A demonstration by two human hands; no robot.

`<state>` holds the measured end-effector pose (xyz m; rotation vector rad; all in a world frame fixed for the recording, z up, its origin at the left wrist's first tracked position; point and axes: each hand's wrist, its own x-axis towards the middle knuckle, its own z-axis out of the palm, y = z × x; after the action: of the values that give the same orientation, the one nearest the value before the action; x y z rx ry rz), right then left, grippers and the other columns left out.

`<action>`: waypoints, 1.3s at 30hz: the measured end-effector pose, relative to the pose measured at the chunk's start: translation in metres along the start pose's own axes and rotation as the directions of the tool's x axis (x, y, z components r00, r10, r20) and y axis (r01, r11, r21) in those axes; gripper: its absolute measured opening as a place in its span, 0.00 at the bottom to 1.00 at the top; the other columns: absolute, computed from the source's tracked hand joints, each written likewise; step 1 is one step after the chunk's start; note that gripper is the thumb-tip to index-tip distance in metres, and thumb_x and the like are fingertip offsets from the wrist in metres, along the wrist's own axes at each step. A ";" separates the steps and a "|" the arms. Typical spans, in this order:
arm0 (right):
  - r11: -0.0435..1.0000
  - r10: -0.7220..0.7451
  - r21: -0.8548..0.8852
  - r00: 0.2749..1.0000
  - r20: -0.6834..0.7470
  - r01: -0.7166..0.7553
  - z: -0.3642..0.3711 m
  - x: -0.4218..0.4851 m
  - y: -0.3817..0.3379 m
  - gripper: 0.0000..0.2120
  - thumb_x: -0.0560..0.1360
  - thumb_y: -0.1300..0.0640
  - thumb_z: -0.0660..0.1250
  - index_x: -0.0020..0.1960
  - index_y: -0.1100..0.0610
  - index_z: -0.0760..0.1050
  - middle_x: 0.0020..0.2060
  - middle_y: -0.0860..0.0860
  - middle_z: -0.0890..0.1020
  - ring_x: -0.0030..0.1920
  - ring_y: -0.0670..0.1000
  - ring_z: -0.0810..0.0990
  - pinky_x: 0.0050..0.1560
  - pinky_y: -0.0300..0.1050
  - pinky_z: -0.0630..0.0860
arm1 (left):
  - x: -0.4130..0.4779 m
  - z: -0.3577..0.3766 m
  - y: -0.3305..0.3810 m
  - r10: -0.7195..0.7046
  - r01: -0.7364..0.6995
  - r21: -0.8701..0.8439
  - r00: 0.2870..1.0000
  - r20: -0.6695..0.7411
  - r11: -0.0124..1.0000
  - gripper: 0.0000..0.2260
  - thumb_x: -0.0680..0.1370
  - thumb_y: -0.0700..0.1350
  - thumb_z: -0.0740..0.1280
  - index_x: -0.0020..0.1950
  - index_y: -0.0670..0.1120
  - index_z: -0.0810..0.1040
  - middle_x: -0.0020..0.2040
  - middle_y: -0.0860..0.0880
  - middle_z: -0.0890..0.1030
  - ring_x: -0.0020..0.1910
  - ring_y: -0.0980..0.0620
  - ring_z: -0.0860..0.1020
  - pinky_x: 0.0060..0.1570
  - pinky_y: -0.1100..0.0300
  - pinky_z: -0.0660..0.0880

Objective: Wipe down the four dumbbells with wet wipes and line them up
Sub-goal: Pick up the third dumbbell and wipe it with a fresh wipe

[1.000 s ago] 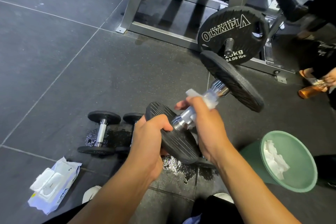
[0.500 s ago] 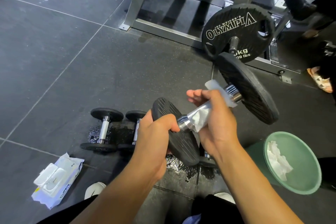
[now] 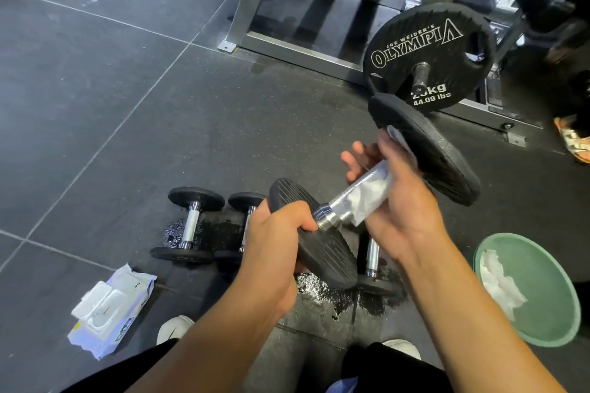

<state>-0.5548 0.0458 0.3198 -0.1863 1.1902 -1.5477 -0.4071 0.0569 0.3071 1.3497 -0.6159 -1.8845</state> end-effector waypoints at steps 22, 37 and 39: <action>0.683 -0.050 -0.724 0.995 0.088 0.098 -0.026 -0.024 0.004 0.11 0.76 0.45 0.73 0.49 0.53 0.81 0.32 0.43 0.83 0.35 0.43 0.82 0.52 0.53 0.80 | 0.015 -0.010 0.002 -0.062 0.062 0.006 0.997 -0.055 0.998 0.19 0.58 0.40 0.67 0.48 0.44 0.76 0.41 0.43 0.78 0.40 0.44 0.78 0.42 0.44 0.78; -0.121 -0.593 -0.833 0.634 0.497 0.539 -0.032 -0.038 0.014 0.07 0.81 0.63 0.67 0.57 0.55 0.79 0.47 0.51 0.78 0.43 0.49 0.73 0.45 0.32 0.68 | 0.016 -0.009 0.004 -0.141 0.145 0.038 0.986 -0.087 0.989 0.16 0.66 0.35 0.68 0.54 0.39 0.75 0.45 0.39 0.78 0.43 0.40 0.80 0.51 0.23 0.76; -0.183 -0.601 -0.831 0.608 0.518 0.526 -0.033 -0.031 0.015 0.08 0.80 0.63 0.69 0.58 0.57 0.81 0.50 0.52 0.79 0.44 0.52 0.76 0.44 0.42 0.73 | 0.017 -0.009 0.004 -0.134 0.138 0.035 0.987 -0.086 0.990 0.15 0.66 0.34 0.68 0.52 0.41 0.74 0.44 0.39 0.78 0.43 0.40 0.80 0.50 0.23 0.77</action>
<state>-0.5555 0.0915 0.3064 -1.8954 2.2500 -1.0960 -0.4004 0.0414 0.2969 1.5226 -0.5343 -1.9206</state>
